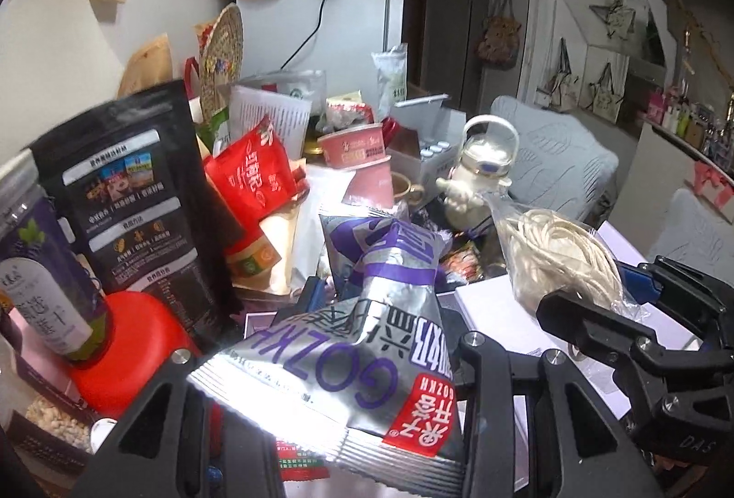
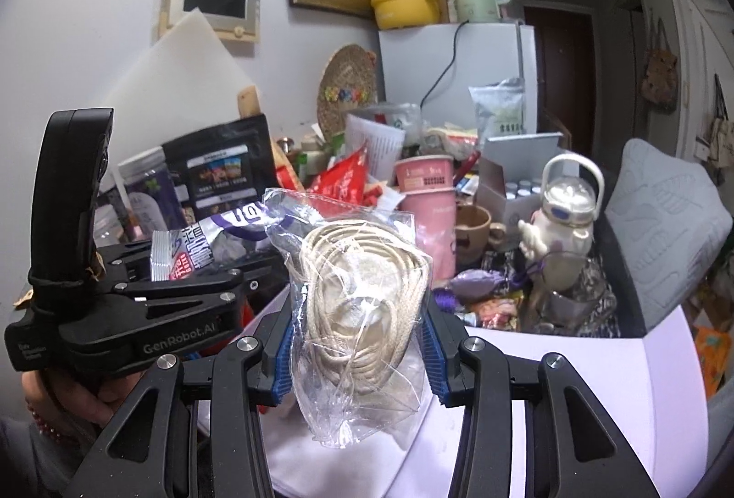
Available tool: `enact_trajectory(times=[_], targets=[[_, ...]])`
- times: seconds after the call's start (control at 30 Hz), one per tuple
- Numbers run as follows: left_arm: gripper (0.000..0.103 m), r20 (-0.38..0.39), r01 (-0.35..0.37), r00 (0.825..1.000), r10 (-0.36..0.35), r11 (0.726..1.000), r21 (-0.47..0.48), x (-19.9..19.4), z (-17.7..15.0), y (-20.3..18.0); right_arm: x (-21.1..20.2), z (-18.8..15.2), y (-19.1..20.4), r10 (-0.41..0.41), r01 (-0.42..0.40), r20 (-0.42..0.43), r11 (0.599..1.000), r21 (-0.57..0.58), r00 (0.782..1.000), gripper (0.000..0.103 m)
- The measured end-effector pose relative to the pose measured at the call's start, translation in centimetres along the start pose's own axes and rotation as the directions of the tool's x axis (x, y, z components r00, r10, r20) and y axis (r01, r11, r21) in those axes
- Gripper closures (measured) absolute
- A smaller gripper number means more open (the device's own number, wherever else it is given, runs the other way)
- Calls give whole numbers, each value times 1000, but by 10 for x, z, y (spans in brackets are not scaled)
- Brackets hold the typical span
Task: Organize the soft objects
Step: 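Carry the silver bag with the left tool while the right tool carries the cord bag to the box, then open the left tool to drop the silver bag in the box while the right tool releases the cord bag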
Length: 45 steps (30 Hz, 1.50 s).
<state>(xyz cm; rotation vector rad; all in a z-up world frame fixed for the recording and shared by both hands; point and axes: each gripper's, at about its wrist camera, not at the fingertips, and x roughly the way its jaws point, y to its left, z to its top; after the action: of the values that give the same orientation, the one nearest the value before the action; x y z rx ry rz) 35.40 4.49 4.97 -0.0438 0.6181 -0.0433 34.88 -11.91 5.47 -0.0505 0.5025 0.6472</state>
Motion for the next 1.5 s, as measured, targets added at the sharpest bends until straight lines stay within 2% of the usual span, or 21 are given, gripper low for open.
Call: enact_trajectory(times=[0.33, 0.5, 0.7, 0.97, 1.1, 1.33, 1.43, 1.5], targets=[[63, -78, -43, 996, 46, 998, 48, 34, -10, -4, 32, -14, -10, -19, 21, -100, 1000, 17, 995, 58], [63, -148, -37, 988, 46, 997, 60, 58, -20, -7, 54, -26, -16, 6, 0, -180, 999, 35, 984, 58], [63, -202, -31, 978, 44, 997, 65, 78, -30, -8, 68, -34, -24, 23, -8, -228, 998, 66, 973, 58], [63, -271, -67, 959, 83, 996, 66, 105, -41, -5, 87, -49, -30, 6, 19, -289, 996, 83, 957, 58], [63, -341, -88, 934, 106, 994, 68, 121, -48, 0, 97, -56, -29, 19, 10, -320, 996, 90, 947, 58], [63, -339, -111, 930, 139, 989, 102, 128, -52, 0, 110, -65, -29, 2, 32, -354, 995, 89, 935, 58], [62, -348, -126, 923, 165, 983, 131, 133, -54, -3, 114, -68, -31, -14, 48, -363, 995, 86, 932, 58], [54, -354, -127, 921, 164, 984, 128, 135, -55, -2, 113, -67, -30, -32, 63, -363, 995, 73, 931, 58]])
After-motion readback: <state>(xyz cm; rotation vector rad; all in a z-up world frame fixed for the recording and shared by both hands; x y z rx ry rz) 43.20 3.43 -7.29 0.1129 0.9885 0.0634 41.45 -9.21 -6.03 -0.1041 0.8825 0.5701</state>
